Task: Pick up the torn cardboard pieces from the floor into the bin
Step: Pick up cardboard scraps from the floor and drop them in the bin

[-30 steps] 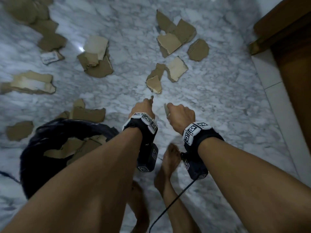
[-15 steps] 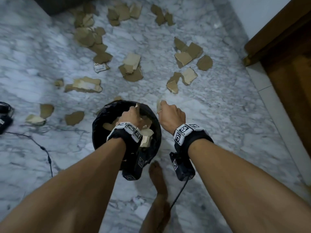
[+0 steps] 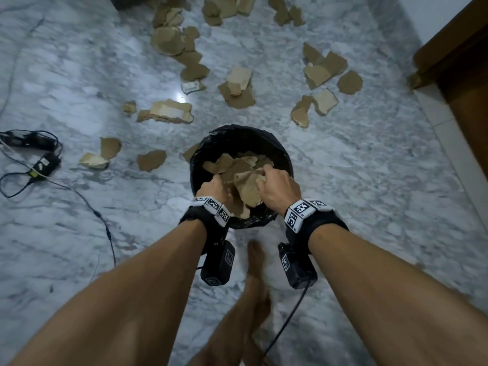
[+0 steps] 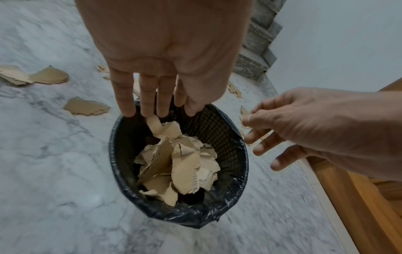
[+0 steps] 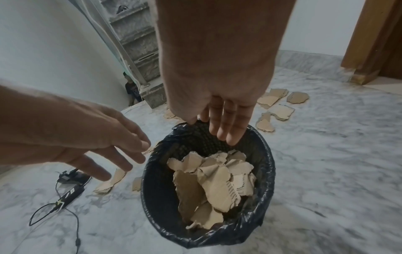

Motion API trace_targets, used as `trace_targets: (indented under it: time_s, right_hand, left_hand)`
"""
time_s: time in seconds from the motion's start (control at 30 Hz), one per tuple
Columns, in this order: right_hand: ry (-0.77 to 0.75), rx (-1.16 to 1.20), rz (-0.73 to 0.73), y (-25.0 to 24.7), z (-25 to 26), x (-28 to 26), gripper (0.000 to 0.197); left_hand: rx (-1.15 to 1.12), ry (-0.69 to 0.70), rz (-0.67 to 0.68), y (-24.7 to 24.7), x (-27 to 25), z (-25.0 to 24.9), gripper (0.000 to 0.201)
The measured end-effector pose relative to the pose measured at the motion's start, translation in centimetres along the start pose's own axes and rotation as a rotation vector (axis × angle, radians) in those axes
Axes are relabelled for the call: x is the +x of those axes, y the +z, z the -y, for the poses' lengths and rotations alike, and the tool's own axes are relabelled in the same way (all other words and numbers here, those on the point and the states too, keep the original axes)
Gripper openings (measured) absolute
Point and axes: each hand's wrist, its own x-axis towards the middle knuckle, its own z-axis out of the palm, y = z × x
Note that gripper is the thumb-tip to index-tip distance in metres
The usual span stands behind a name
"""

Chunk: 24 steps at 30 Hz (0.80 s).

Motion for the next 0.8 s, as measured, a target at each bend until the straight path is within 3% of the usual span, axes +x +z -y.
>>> trace_targets:
  time_s: [0.17,0.33,0.8]
  right_hand:
    - [-0.042,-0.042,-0.004,1.3,5.4,-2.1,0.020]
    - [-0.051,-0.090,0.025,3.1,13.2,-1.9,0.020]
    - [-0.045,-0.161,0.091,14.9,39.0,7.7,0.028]
  left_hand:
    - [-0.031,-0.059,-0.009,-3.0,-2.5,5.8,0.034]
    - [-0.034,-0.082,-0.005,-7.7,-2.6,13.1,0.038]
    - [-0.042,-0.075,-0.032,-23.0,7.4,38.6,0.040]
